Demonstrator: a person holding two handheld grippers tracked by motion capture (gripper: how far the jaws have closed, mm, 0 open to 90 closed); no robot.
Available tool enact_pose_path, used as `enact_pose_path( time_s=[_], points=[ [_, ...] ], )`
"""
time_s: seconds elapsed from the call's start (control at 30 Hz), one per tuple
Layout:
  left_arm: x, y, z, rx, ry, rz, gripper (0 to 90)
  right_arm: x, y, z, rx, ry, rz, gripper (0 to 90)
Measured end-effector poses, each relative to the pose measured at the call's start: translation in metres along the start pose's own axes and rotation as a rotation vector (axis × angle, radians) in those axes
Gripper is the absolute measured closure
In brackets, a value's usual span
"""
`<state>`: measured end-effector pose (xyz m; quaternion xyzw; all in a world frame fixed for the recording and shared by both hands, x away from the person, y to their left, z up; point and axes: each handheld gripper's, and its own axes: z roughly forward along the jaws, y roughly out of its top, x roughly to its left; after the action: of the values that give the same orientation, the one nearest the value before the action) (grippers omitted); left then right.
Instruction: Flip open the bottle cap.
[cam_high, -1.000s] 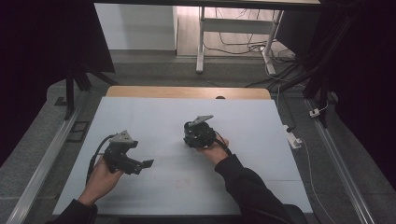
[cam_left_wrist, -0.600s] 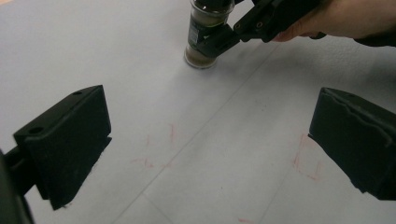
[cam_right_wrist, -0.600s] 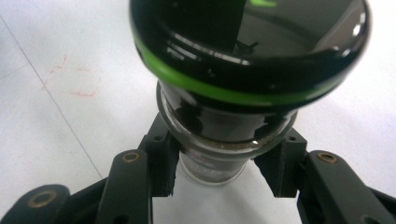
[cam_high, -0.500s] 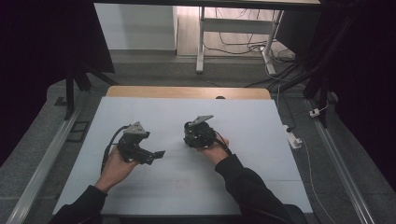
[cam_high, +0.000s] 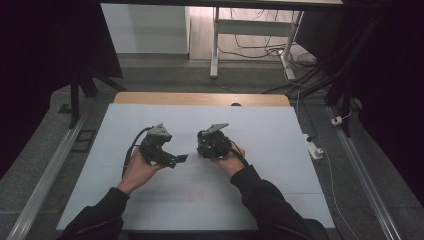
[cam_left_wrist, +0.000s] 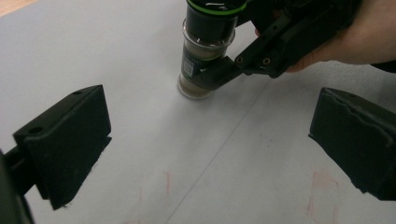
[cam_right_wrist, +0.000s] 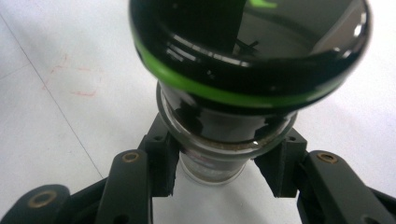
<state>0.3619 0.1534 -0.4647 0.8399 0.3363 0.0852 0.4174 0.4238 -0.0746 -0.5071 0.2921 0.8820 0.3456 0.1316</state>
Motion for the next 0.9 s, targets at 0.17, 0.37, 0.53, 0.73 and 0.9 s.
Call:
enact_pose_path(
  time_s=[0.17,0.37,0.53,0.73,0.9],
  points=[
    [0.003,0.006,0.009,-0.002,-0.004,0.004,0.0,0.0,0.0,0.0,0.0,0.0,0.0,52.3],
    [0.004,0.015,0.022,0.004,-0.006,0.013,0.0,0.0,0.0,0.0,0.001,0.001,-0.004,52.2],
    [0.007,0.02,0.031,0.01,0.018,0.016,2.2,0.0,0.0,0.0,-0.001,0.0,-0.003,52.3],
    [0.008,0.022,0.038,0.009,0.013,0.035,12.3,0.0,0.0,0.0,0.0,0.0,-0.002,52.3],
    [0.006,0.023,0.035,-0.006,0.001,0.045,33.6,0.0,0.0,0.0,0.0,0.001,-0.002,52.3]
  ],
)
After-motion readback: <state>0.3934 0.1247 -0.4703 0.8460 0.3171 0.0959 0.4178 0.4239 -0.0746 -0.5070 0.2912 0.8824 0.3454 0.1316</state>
